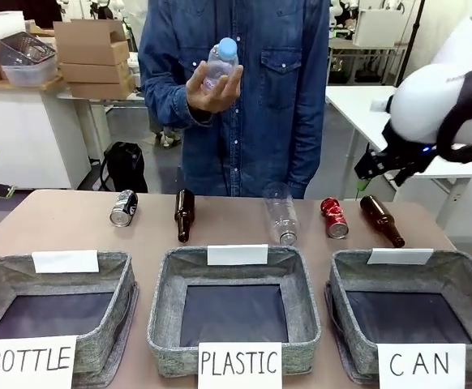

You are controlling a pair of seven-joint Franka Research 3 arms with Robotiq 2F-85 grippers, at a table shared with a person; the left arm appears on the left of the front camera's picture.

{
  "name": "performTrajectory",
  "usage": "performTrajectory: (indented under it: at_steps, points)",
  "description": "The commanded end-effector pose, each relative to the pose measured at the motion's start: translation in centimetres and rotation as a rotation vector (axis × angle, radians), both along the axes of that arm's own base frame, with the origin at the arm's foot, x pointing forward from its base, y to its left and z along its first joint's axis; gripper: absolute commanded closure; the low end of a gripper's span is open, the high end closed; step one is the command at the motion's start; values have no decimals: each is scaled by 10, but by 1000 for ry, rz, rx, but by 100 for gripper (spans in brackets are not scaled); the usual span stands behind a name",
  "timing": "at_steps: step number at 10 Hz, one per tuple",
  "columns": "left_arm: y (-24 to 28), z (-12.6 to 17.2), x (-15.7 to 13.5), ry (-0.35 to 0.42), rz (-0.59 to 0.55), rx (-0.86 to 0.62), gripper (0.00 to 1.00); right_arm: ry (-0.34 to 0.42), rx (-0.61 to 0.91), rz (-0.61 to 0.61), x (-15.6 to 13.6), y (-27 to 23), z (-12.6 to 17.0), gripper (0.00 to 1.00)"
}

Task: Sort the can waste into the basket.
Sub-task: Pick up the can waste from the table and place it in the right Fabric basket.

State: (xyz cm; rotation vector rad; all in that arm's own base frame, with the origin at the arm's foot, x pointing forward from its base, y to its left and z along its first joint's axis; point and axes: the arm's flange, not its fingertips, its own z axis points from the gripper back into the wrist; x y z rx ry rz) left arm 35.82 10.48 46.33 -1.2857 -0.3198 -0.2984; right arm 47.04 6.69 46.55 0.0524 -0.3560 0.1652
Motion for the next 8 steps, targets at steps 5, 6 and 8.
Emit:
performTrajectory:
  at_steps: [5,6,8]
  points:
    - [1,1,-2,-20,-19,-3,0,41,74,-63,129,36,-108,0]
    - [1,1,-2,-20,-19,-3,0,92,61,-108,141,40,-123,0]
    - [1,1,-2,-20,-19,-3,0,139,46,-123,152,45,-138,0]
